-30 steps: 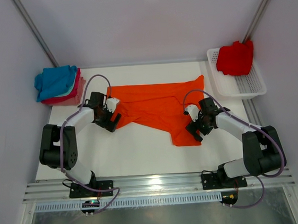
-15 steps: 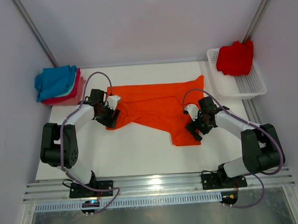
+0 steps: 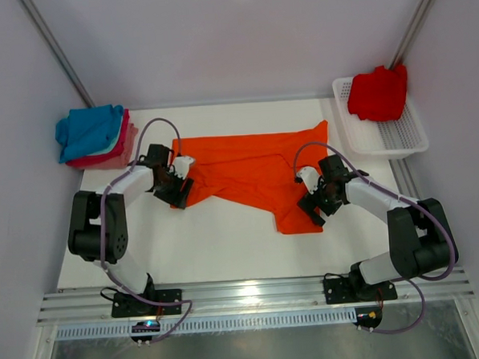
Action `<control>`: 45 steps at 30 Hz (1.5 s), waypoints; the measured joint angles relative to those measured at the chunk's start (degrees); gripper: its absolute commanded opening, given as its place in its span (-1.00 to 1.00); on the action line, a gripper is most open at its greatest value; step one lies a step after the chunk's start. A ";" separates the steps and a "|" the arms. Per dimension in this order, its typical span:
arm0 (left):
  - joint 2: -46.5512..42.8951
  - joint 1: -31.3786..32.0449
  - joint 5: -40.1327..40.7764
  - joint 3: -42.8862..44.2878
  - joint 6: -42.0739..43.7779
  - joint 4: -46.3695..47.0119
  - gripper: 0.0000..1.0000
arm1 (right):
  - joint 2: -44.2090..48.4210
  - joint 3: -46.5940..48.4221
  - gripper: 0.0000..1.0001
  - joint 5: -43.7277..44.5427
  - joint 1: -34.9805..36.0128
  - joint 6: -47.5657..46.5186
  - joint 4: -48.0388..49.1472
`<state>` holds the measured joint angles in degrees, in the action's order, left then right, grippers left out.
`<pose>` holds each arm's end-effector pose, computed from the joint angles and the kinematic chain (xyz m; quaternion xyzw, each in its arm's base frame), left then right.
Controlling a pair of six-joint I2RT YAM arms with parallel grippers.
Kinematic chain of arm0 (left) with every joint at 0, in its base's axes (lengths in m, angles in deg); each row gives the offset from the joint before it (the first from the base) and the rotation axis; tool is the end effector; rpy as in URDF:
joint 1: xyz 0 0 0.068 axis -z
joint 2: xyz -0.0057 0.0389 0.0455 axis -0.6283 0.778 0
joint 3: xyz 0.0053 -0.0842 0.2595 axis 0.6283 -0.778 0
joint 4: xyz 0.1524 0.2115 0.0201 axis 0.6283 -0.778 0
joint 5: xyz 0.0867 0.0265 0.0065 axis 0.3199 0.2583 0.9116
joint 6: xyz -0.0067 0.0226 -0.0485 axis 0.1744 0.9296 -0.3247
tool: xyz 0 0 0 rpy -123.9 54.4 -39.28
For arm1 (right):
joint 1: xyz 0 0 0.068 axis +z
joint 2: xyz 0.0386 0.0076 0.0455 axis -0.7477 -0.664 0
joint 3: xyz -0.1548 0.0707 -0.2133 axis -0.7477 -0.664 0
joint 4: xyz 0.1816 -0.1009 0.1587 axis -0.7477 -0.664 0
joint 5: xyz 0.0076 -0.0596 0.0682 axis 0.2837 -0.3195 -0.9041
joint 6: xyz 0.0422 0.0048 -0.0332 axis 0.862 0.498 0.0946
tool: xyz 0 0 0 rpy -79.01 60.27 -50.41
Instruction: Fold and stack the t-shirts
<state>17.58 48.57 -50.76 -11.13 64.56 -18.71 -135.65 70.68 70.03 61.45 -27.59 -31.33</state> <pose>0.3104 -0.0609 0.1693 0.2548 0.9475 -0.0987 0.1660 0.2372 0.0596 0.1610 -0.3877 0.9049 0.0337 0.1727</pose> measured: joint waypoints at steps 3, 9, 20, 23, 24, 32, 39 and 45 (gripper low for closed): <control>0.22 0.00 0.09 0.00 -0.20 -0.20 -0.02 | 0.00 0.00 0.99 0.00 0.00 0.04 -0.02; 1.38 0.00 -0.20 0.33 -0.24 -0.98 -1.00 | 0.00 0.00 0.99 0.02 0.00 0.15 -0.02; 2.34 0.00 -0.20 1.51 -0.11 -2.05 -1.00 | 0.00 0.00 0.71 -0.22 0.02 0.33 -0.11; 2.34 0.00 -0.20 1.53 -0.11 -2.10 -1.00 | 0.00 0.00 0.48 -0.90 0.11 0.26 -0.33; 2.34 0.00 -0.20 1.53 -0.09 -2.10 -1.00 | 0.00 0.00 0.47 -1.07 0.11 0.26 -0.50; 2.34 0.00 -0.22 1.55 -0.11 -2.14 -1.00 | 0.17 -0.02 0.28 -5.38 0.24 -2.29 -3.23; 2.36 0.00 -0.22 1.70 -0.09 -2.51 -1.00 | 0.50 -0.02 -0.06 -9.03 0.26 -6.05 -6.62; 2.75 0.00 -0.39 2.14 -0.11 -2.84 -1.00 | 1.90 -0.55 -0.54 -10.84 0.92 -9.77 -9.68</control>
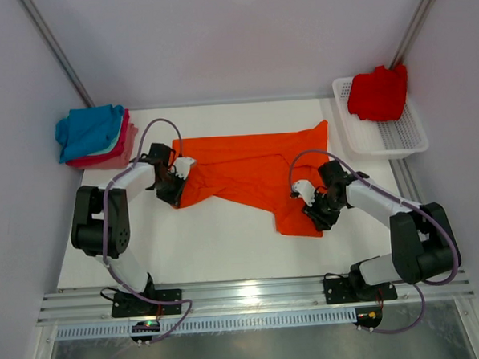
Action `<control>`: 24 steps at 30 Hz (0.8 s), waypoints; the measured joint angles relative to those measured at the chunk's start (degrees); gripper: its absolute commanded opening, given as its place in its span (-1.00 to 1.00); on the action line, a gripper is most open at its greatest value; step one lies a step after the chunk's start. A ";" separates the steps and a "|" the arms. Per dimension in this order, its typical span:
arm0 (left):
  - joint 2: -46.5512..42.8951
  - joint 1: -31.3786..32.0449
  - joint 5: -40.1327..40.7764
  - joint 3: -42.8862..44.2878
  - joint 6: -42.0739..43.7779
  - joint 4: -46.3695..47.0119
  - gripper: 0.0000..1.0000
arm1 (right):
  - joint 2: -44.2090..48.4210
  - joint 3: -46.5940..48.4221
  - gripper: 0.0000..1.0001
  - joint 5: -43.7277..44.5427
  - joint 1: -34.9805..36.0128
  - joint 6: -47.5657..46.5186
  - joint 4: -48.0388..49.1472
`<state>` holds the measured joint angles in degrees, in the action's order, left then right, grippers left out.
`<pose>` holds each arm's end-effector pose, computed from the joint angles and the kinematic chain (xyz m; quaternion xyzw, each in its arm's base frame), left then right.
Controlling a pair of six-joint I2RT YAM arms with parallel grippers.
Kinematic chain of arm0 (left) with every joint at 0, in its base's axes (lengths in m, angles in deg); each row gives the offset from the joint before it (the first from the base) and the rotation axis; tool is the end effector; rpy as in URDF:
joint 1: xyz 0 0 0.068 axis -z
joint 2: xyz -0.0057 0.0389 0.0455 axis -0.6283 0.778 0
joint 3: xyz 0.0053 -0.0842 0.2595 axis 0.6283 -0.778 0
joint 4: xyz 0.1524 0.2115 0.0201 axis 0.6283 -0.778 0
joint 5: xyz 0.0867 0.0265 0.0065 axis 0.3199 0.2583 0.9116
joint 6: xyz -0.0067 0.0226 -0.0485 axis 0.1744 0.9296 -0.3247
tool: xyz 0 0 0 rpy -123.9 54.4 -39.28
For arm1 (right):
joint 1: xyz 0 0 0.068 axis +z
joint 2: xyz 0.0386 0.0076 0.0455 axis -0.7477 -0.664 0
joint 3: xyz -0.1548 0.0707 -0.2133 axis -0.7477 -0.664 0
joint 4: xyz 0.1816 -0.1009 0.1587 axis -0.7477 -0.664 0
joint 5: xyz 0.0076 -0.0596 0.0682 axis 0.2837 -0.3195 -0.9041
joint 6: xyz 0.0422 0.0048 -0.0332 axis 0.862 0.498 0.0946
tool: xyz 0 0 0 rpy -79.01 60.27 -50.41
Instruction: Fold and stack the t-shirts
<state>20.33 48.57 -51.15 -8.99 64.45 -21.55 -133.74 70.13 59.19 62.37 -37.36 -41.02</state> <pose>0.3154 -0.0620 0.1632 0.2520 0.9523 -0.1049 0.1366 0.2135 0.0645 0.1624 -0.4735 0.8620 0.1292 0.1267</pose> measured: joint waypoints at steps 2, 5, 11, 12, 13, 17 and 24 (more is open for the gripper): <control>0.07 0.00 -0.02 0.07 0.02 -0.11 -1.00 | 0.11 -0.46 -0.94 -0.31 0.13 -0.87 -0.57; 0.07 0.00 -0.09 0.24 0.02 -0.26 -1.00 | 0.11 -1.38 -0.94 -0.50 0.17 -1.75 -1.25; 0.07 0.00 -0.22 0.42 0.02 -0.46 -1.00 | 1.81 -1.86 -0.94 -1.11 0.17 -2.86 -1.77; 0.07 0.00 -0.22 0.42 0.02 -0.46 -1.00 | 2.38 -1.86 -0.94 -1.22 0.17 -2.86 -1.77; 0.07 0.00 -0.22 0.42 0.02 -0.46 -1.00 | 3.13 -1.84 -0.94 -1.29 0.17 -2.84 -1.84; 0.07 0.00 -0.22 0.42 0.02 -0.48 -1.00 | 5.92 -0.26 0.76 -1.77 0.17 -1.97 -3.78; 0.07 0.00 -0.31 0.42 0.04 -0.48 -1.00 | 10.69 1.20 0.99 -3.50 0.22 -3.56 -6.51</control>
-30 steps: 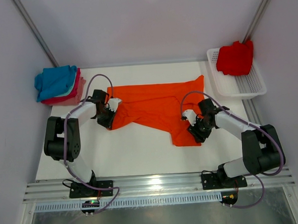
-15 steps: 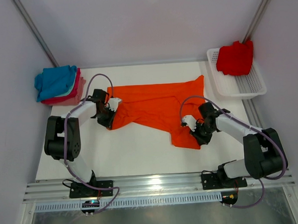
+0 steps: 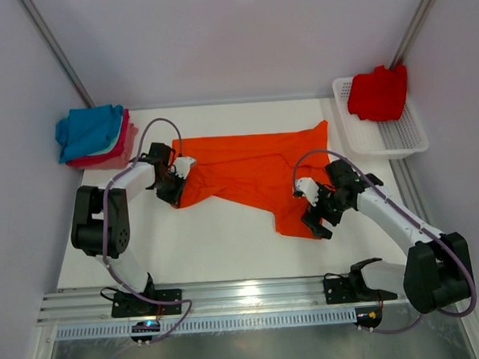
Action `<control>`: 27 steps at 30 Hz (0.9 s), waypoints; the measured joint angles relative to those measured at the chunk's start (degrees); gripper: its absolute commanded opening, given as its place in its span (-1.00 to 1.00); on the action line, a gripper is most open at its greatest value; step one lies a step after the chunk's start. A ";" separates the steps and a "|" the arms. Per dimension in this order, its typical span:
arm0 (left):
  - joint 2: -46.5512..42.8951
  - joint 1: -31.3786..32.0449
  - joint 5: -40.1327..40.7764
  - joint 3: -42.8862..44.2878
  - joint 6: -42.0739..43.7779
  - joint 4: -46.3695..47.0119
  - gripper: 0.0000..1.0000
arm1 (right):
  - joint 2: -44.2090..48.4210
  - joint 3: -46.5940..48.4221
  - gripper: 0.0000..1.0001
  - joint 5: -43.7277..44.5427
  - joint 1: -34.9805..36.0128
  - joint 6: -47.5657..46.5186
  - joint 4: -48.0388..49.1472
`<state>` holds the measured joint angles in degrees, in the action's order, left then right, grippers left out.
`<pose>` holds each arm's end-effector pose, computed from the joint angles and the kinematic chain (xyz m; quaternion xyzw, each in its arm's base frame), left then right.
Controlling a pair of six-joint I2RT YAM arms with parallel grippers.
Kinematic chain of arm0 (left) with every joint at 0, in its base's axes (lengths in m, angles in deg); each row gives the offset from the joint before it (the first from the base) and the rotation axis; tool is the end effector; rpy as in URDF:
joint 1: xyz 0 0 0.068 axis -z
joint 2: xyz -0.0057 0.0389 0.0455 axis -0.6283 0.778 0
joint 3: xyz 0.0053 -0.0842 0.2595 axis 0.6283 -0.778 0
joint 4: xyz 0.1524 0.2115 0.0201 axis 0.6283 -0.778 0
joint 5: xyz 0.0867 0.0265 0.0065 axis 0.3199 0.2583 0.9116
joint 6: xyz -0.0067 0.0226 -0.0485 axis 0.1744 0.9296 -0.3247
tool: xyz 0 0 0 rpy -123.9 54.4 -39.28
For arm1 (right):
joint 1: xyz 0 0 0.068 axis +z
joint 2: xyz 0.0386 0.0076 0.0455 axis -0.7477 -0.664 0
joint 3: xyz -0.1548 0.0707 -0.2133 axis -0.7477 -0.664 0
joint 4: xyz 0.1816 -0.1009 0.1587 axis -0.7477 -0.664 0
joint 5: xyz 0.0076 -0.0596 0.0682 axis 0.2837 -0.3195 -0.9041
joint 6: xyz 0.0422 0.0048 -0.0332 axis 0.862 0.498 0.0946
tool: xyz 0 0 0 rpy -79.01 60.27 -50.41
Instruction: Fold and stack the t-shirts
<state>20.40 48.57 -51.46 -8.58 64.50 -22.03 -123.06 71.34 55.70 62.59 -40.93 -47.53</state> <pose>0.3160 -0.0623 0.1645 0.2526 0.9520 -0.1076 0.1356 0.1924 0.0621 0.2018 -0.5065 0.8310 0.1411 0.1819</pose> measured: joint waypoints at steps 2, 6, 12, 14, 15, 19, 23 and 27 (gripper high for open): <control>0.00 0.00 -0.09 0.00 0.00 0.00 -1.00 | 0.42 -0.11 0.99 -0.52 0.07 -0.83 -0.87; 0.00 0.00 -0.11 0.00 0.00 -0.02 -1.00 | 0.35 -1.99 0.95 -0.50 0.42 -2.16 -0.96; 0.00 0.00 -0.11 0.00 0.00 -0.04 -1.00 | -1.16 -5.38 0.92 0.02 1.53 -3.80 -0.85; 0.00 0.00 -0.11 0.00 0.00 -0.07 -1.00 | -1.36 -6.14 0.92 0.48 1.92 -4.02 -0.52; 0.00 0.00 -0.11 0.00 0.00 -0.07 -1.00 | -1.40 -6.58 0.92 0.74 2.08 -4.13 -0.24; 0.00 0.00 -0.11 0.00 0.00 -0.09 -1.00 | -1.88 -7.41 0.92 1.62 2.54 -4.24 0.90; 0.00 0.00 -0.13 0.00 0.00 -0.13 -1.00 | -2.38 -7.26 0.92 2.25 3.04 -4.13 1.97; 0.00 0.00 -0.15 0.00 0.00 -0.28 -1.00 | -3.89 -6.32 0.92 2.80 3.58 -3.69 3.19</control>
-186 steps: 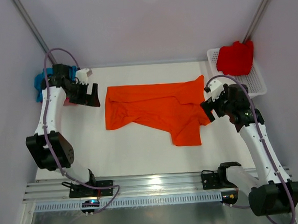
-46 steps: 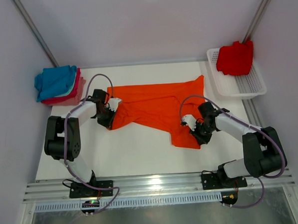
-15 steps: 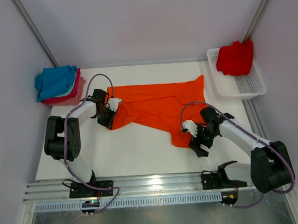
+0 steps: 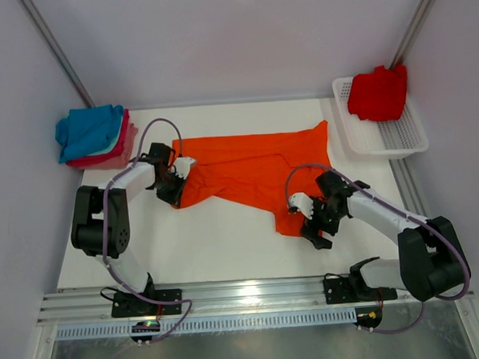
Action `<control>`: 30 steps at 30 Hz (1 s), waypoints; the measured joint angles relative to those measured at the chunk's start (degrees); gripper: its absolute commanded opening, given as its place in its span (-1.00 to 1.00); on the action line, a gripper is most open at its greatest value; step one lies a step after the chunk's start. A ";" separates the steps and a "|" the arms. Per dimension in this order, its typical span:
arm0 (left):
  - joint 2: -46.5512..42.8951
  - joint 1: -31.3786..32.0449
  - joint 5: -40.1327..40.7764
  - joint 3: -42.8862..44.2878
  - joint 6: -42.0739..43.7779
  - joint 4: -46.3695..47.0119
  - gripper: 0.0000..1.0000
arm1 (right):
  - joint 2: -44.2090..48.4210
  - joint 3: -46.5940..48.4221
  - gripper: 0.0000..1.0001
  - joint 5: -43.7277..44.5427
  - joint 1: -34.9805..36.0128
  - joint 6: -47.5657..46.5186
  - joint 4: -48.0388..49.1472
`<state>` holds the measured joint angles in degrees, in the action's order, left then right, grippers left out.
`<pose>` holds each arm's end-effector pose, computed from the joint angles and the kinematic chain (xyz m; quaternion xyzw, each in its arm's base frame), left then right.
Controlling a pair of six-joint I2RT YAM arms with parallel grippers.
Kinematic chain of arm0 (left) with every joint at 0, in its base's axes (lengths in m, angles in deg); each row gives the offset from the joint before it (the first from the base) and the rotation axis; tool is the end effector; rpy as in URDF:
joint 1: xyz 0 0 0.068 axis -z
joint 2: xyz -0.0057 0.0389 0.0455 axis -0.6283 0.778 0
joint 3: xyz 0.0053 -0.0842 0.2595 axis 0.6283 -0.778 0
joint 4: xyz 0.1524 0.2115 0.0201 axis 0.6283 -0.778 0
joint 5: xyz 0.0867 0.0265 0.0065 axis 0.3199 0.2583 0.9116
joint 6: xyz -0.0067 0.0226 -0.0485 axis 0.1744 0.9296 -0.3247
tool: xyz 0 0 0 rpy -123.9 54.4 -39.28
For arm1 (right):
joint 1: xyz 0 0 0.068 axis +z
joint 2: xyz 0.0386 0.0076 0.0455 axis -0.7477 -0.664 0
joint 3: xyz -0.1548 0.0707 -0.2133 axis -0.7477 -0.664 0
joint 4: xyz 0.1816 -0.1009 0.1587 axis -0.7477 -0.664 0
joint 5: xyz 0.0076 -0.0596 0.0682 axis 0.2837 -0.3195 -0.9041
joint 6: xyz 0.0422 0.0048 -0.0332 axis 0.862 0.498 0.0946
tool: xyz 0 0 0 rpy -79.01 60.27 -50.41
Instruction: Fold and stack the t-shirts
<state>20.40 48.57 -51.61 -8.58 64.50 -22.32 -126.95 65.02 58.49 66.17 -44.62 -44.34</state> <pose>0.3155 -0.0623 0.1644 0.2525 0.9522 -0.1091 0.1332 0.1796 0.0696 0.1614 -0.5531 0.8135 0.1352 0.1186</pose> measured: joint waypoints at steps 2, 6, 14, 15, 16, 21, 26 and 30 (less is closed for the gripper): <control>0.00 0.00 -0.02 0.00 0.00 -0.09 -1.00 | -0.81 0.50 0.92 0.24 0.35 0.24 0.74; 0.02 0.00 -0.28 0.00 0.00 -0.20 -1.00 | -1.95 1.09 0.86 1.18 1.46 1.05 2.32; 0.02 0.00 -0.66 0.00 0.09 -0.26 -1.00 | -4.02 1.84 -0.30 3.28 2.84 1.25 5.77; 0.02 0.00 -0.76 0.00 0.09 -0.31 -1.00 | -4.24 1.90 -0.64 3.43 2.84 1.22 6.12; 0.02 0.00 -0.85 0.00 0.09 -0.35 -1.00 | -4.35 1.95 -0.77 3.54 2.84 1.31 6.58; 0.04 0.00 -1.01 0.00 0.13 -0.66 -1.00 | -4.46 1.97 -0.94 3.45 2.91 1.68 6.75; 0.04 -0.02 -0.98 0.15 0.17 -0.98 -1.00 | -3.96 2.38 -0.94 3.72 3.06 2.86 5.35; -0.04 -0.04 -0.98 2.27 0.17 -2.32 -1.00 | -0.79 6.73 -0.94 4.94 3.15 4.13 1.33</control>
<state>20.35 48.53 -52.60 -6.30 64.67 -24.64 -127.73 71.75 63.43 69.32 -40.49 -43.01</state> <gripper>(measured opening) 0.006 0.050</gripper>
